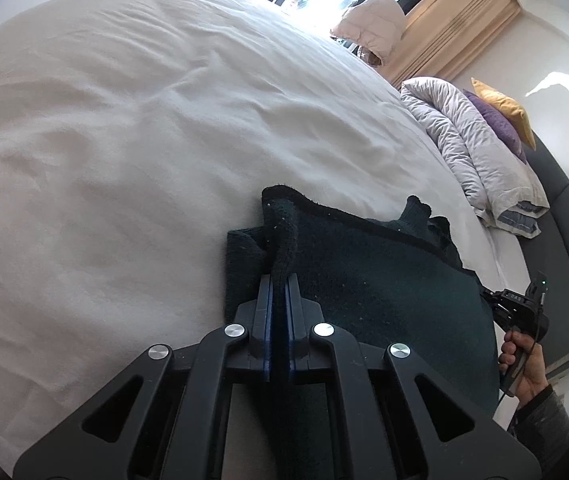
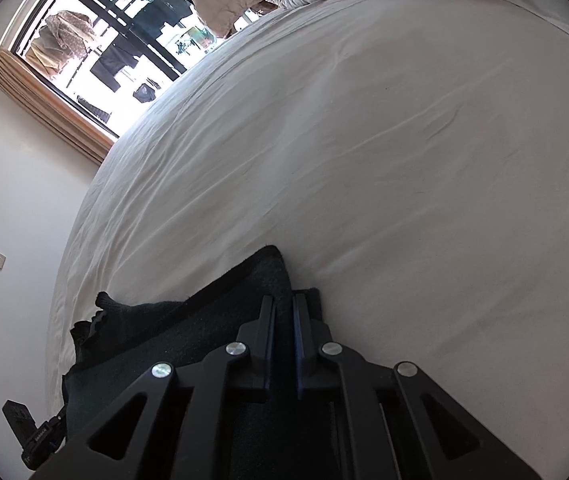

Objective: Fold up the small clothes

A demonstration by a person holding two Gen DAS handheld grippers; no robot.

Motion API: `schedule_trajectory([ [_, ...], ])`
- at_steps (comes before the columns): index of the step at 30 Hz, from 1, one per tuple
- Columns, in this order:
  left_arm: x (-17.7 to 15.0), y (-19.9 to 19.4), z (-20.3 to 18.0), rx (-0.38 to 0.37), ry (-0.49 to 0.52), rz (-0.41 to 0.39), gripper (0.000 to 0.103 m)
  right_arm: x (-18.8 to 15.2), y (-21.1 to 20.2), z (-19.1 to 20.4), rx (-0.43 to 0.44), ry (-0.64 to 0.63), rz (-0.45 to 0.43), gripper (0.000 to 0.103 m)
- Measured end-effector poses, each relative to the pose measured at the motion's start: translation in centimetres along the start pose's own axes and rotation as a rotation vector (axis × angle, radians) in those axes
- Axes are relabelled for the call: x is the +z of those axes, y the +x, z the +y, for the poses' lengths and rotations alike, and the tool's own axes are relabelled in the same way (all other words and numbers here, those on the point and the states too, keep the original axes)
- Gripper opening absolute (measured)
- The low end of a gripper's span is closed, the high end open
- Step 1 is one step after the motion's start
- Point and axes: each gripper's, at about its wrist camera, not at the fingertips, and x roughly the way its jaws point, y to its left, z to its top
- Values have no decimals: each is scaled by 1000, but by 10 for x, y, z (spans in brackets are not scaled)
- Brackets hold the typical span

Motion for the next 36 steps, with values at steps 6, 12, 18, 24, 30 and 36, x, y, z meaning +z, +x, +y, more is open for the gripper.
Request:
schedule_trajectory([
  [6,1,-49,-25,50,97,-86,5,-29,-83,26,70,-57,-133,21],
  [12,-47,-71,-127,91,375,-143,5,-125,-91,83,285,-216,-19,21],
  [18,-11,-45,-84,246,286,-144,6,-152,-66,75,228,-226,50,21],
  [24,14,-59,18,297,-57,-130,8,-134,-67,60,189,-194,32,22],
  [30,-1,-79,-45,125,68,-165,8,-137,-64,82,288,-207,30,24],
  [36,-56,-7,-141,138,368,26,8,-150,-36,108,347,-254,115,21],
])
